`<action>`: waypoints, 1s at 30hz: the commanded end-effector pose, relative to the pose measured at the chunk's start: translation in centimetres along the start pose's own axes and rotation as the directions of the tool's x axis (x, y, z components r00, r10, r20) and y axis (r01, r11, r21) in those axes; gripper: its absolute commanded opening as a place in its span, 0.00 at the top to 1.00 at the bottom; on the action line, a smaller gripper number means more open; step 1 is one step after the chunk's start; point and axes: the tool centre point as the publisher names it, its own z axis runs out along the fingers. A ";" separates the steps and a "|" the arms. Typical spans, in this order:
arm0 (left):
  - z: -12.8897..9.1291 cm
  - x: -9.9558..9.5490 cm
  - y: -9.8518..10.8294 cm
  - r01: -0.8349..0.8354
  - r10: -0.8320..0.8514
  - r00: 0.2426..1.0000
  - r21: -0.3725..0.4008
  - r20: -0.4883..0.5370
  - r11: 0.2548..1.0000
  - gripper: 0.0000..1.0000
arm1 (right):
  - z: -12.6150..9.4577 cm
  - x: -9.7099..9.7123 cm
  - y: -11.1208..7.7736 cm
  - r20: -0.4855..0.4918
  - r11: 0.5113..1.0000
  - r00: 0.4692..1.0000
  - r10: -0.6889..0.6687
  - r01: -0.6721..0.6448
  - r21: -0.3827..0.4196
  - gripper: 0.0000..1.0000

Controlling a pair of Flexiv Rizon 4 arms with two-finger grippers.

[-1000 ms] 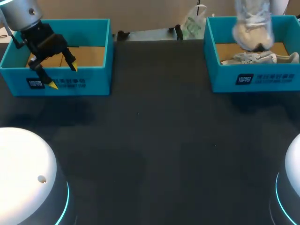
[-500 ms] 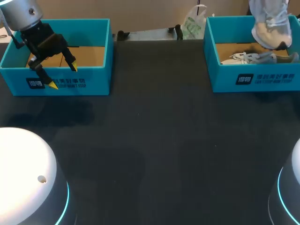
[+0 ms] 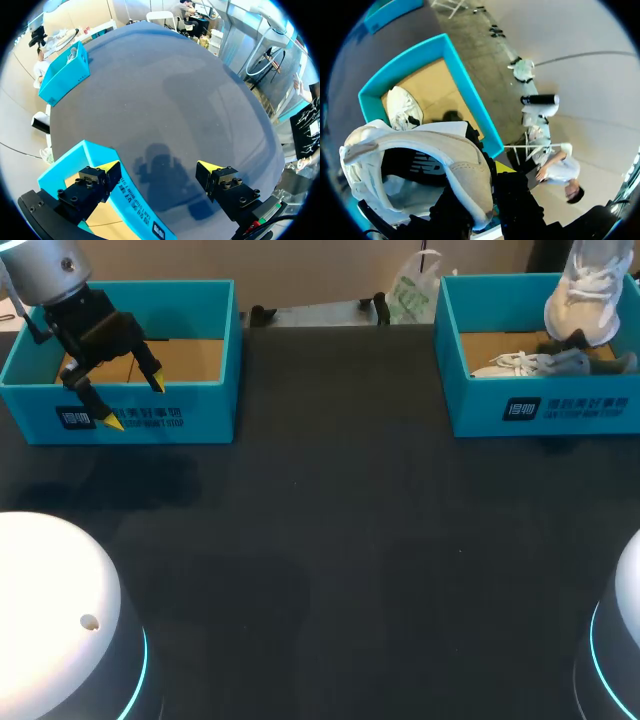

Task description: Take the shoe out of the shoebox, open the shoe tongue, remove and reinsert the insole, then place the shoe into the shoebox

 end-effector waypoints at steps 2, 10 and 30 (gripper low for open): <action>0.0 0.0 0.0 -0.001 0.001 1.000 -0.002 -0.001 1.000 0.00 | -0.6 0.3 -0.3 -0.035 0.933 0.935 0.353 -0.349 0.091 1.00; 0.0 0.0 0.0 -0.001 0.001 1.000 -0.002 -0.001 1.000 0.00 | -0.6 0.3 -0.3 -0.035 0.933 0.935 0.353 -0.349 0.091 1.00; 0.0 0.0 0.0 -0.001 0.001 1.000 -0.002 -0.001 1.000 0.00 | 1.0 0.4 -1.9 0.096 0.774 0.790 0.606 -0.613 0.159 1.00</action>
